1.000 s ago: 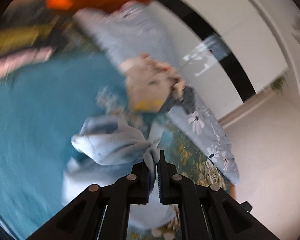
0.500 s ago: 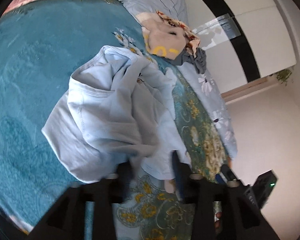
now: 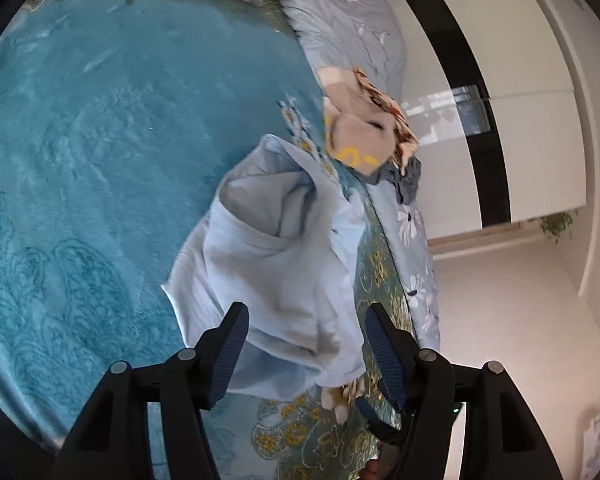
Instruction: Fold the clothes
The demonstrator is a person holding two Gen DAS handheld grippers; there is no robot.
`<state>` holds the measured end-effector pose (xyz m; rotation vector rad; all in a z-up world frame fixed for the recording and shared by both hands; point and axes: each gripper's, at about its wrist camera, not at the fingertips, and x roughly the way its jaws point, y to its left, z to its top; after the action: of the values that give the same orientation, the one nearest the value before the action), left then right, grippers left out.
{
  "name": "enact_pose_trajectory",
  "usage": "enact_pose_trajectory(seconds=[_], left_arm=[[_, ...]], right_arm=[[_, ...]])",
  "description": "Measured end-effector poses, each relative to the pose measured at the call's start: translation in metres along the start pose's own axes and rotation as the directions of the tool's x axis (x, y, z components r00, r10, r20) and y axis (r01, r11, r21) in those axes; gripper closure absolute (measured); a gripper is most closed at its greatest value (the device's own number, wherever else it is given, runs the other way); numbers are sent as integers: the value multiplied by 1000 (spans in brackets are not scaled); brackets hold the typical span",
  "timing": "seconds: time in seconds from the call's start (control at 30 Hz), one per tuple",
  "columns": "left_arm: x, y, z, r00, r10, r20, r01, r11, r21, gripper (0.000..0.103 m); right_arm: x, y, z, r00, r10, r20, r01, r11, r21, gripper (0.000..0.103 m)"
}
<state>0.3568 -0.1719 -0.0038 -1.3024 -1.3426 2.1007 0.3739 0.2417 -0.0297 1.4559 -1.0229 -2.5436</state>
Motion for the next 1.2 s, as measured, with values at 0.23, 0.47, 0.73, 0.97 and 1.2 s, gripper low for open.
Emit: enact_pose_trajectory(seconds=[0.23,0.47,0.73,0.97,1.2], left_arm=[[19,14,2,1000,22,-20,-23,999,-48,38],[17,23,4,997,70,-19,-71,996,-49,38],[21,24,18,995,103,-8,-103,993,-58,38],[34,8,18,996,82,-32,-83,996,-18,38],[53,9,17,994,98,-55,-100,994,-38,38]], right_arm=[[20,-25,10,998,62,1,-61,991,116,26],[37,-26,26,987,161,-10,-158,974,160,86],[16,0,64,981,178,76,-183,982,57,96],[-43,3,138,964,116,239,-112,993,-28,97],[-76,-15,188,937,-46,345,61,998,-32,97]])
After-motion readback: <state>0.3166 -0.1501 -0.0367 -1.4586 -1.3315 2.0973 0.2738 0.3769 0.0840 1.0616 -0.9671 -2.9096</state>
